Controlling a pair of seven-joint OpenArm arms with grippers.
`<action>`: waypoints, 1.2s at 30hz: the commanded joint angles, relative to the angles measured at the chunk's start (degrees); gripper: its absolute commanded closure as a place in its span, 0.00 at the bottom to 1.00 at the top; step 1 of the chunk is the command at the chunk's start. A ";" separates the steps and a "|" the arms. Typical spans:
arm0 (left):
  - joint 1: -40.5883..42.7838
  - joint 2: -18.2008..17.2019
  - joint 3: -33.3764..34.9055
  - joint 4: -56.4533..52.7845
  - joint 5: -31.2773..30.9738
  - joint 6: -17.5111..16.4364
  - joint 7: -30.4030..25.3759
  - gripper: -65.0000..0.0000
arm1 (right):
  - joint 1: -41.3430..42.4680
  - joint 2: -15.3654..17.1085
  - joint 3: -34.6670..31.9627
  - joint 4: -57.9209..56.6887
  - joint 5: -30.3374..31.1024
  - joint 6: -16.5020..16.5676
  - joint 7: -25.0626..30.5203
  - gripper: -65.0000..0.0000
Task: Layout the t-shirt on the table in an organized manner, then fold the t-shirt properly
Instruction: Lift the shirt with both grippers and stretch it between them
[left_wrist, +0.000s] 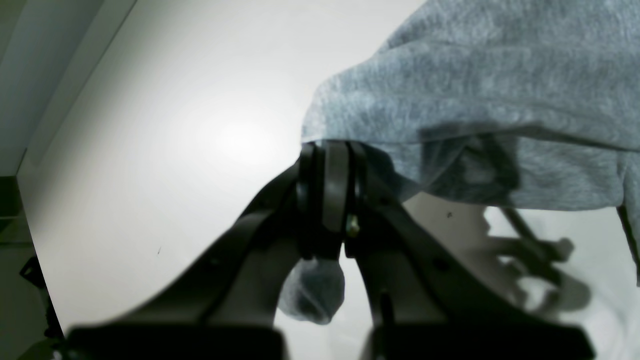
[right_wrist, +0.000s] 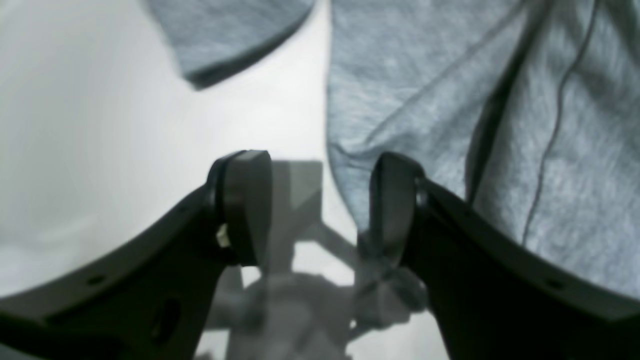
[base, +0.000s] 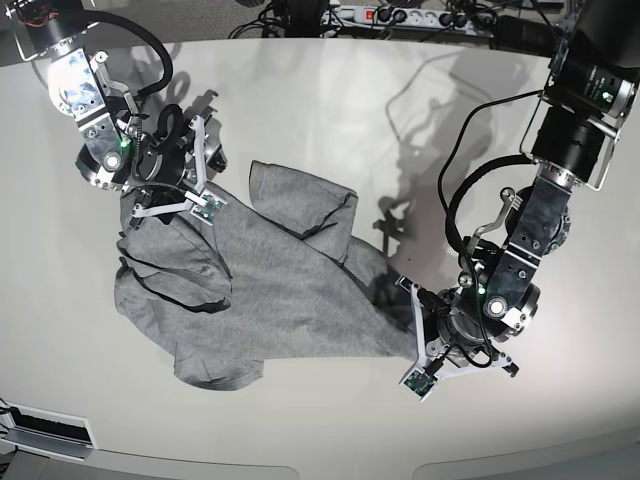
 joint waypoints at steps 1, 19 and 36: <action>-1.79 -0.20 -0.37 1.07 0.33 0.52 -1.03 1.00 | 1.14 0.61 0.24 -0.52 -1.05 -1.81 1.36 0.45; -9.51 -8.15 -0.33 1.07 -8.17 -4.20 -2.32 1.00 | 17.42 7.10 2.05 7.26 -1.46 -6.16 -12.76 1.00; -37.18 -19.04 -0.31 -1.97 -23.93 -8.90 -4.39 1.00 | 29.88 13.88 28.65 15.21 17.92 -1.18 -12.74 1.00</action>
